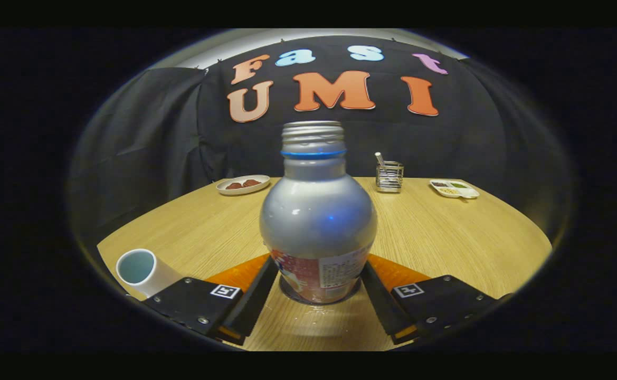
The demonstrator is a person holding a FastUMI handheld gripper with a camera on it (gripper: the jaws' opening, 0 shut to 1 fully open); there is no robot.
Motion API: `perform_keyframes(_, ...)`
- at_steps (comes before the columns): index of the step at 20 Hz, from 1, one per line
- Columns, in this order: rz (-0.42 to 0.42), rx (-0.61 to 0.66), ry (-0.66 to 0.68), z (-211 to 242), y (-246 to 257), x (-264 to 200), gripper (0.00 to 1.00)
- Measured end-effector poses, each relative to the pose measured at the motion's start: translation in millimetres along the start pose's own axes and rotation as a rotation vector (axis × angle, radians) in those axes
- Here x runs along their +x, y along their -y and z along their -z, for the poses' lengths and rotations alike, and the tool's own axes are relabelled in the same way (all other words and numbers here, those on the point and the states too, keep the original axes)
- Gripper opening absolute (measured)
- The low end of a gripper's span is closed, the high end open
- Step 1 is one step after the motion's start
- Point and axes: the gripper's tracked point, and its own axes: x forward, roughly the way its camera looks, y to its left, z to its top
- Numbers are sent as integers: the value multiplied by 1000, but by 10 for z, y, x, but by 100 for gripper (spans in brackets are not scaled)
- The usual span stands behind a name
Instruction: Take the bottle from table, then pour the juice into the cup, finally place the bottle on the coaster
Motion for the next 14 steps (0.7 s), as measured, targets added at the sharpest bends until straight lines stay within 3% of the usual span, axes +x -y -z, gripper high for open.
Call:
perform_keyframes(2, -6, 28, 28, -90, -11, -174, 98)
perform_keyframes(6, -25, 47, 76, -181, 42, -560, 98)
perform_keyframes(14, 56, -15, 138, -66, 640, -1156, 98)
